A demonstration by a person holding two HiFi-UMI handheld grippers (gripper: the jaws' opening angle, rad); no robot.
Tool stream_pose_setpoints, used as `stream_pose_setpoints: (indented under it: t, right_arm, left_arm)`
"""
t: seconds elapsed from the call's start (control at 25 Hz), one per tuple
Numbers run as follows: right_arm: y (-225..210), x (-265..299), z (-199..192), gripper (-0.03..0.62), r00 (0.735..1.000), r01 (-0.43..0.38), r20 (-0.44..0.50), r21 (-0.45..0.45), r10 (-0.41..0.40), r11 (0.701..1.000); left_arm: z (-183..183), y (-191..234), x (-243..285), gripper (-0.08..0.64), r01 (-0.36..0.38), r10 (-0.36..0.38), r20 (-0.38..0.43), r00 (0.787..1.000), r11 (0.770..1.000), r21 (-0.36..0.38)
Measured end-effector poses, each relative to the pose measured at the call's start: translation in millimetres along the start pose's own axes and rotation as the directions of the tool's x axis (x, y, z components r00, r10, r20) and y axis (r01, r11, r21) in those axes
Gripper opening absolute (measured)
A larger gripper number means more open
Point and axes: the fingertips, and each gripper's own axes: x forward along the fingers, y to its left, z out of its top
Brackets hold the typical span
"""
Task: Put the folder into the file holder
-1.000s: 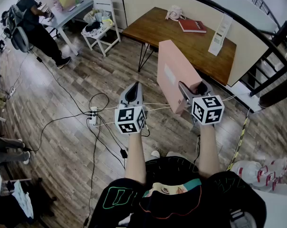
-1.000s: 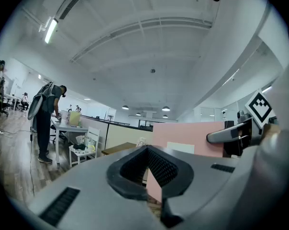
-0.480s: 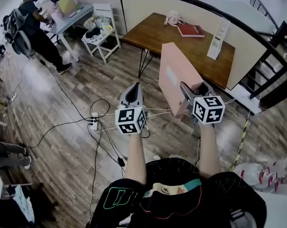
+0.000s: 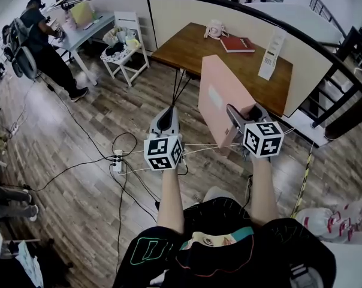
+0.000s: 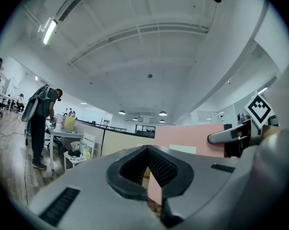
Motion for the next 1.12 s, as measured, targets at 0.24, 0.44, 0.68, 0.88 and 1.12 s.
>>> stream_pose_setpoints:
  t: [0.24, 0.44, 0.68, 0.88, 1.12]
  right_arm:
    - [9, 11, 11, 0.284, 1.000, -0.031, -0.003, -0.045, 0.031, 0.998]
    - [7, 28, 21, 0.284, 0.999, -0.051, 0.016, -0.052, 0.052, 0.997]
    - [-13, 64, 33, 0.284, 0.998, -0.055, 0.037, -0.041, 0.057, 0.998]
    - [-40, 102, 39, 0.284, 0.997, -0.059, 0.042, -0.021, 0.060, 0.998]
    - [-75, 171, 46, 0.284, 0.996, -0.088, 0.012, -0.007, 0.088, 0.996]
  left_arm:
    - [10, 12, 5, -0.003, -0.017, 0.017, 0.022, 1.000, 1.000, -0.007]
    - [12, 17, 20, -0.003, -0.017, 0.017, 0.033, 0.999, 1.000, 0.000]
    - [22, 39, 52, -0.003, -0.047, 0.046, 0.053, 0.997, 0.999, 0.011]
    - [19, 47, 92, -0.003, -0.051, 0.050, 0.045, 0.998, 0.998, 0.027]
    - [12, 72, 158, -0.003, -0.088, 0.088, 0.011, 0.996, 0.996, 0.015]
